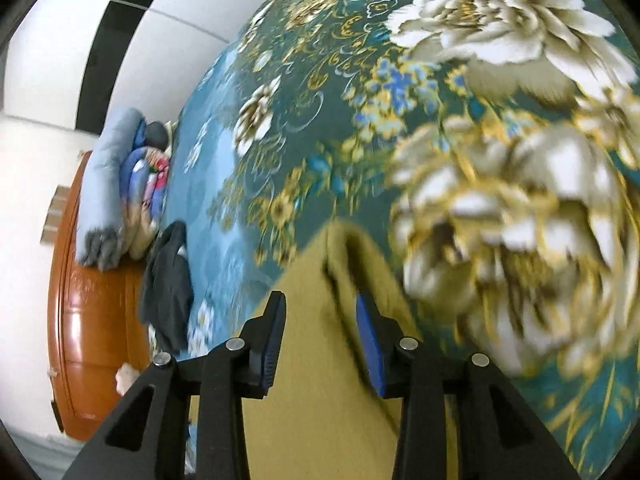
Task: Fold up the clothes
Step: 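Grasp the sweater's folded edge with the right gripper while the left gripper grasps the hem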
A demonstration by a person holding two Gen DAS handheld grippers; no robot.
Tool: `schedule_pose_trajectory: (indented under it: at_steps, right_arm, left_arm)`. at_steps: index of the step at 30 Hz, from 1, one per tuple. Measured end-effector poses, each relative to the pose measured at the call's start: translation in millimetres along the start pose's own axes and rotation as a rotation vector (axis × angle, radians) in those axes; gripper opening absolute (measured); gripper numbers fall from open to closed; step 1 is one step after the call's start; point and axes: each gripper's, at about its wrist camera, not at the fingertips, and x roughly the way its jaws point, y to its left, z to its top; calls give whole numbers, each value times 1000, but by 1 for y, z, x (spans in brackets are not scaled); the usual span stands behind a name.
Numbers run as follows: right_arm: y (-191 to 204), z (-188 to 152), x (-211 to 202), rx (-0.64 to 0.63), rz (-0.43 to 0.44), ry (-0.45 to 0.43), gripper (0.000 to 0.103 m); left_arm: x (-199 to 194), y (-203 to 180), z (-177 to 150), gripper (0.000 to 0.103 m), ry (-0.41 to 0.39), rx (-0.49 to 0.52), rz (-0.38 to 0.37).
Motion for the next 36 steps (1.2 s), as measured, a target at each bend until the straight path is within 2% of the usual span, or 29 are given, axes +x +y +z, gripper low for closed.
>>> schedule_pose_trajectory:
  at_steps: [2, 6, 9, 10, 11, 13, 17, 20, 21, 24, 26, 29, 31, 34, 35, 36]
  right_arm:
    - [-2, 16, 15, 36, 2, 36, 38]
    - [-2, 27, 40, 78, 5, 90, 38]
    - [-4, 32, 48, 106, 11, 90, 37]
    - [-6, 32, 51, 121, 11, 93, 35]
    - [-7, 33, 53, 135, 10, 97, 33]
    - [-11, 33, 58, 156, -1, 108, 14]
    - [-3, 36, 53, 121, 30, 81, 11]
    - [4, 42, 52, 108, 47, 57, 11]
    - [6, 45, 53, 104, 46, 52, 11]
    - [12, 51, 55, 94, 43, 39, 11]
    - [15, 56, 57, 88, 41, 31, 11]
    - [21, 63, 59, 78, 38, 18, 11]
    - [24, 66, 60, 72, 37, 9, 12]
    - [16, 49, 46, 79, 43, 6, 18]
    - [13, 43, 42, 81, 45, 4, 22]
    - [11, 37, 37, 84, 47, 3, 34]
  left_arm:
    - [3, -3, 3, 51, -7, -1, 1]
    - [7, -8, 8, 51, -4, 25, 20]
    - [12, -7, 11, 42, -3, 24, 42]
    - [13, -7, 12, 37, -4, 24, 48]
    - [13, -8, 13, 27, -10, 33, 51]
    - [14, -11, 14, 17, -21, 52, 57]
    - [15, -16, 16, 14, -43, 90, 70]
    - [4, -29, 23, 13, -102, 113, -10]
    - [1, -36, 25, 13, -117, 134, -16]
    - [-2, -60, 32, 14, -141, 216, 17]
    - [5, -67, 36, 14, -123, 246, 58]
    - [16, -60, 39, 18, -92, 243, 101]
    - [15, -48, 41, 21, -86, 203, 70]
    - [7, -36, 38, 39, -81, 149, 41]
    - [4, -34, 34, 42, -80, 147, 28]
    - [1, -32, 29, 42, -79, 145, 15]
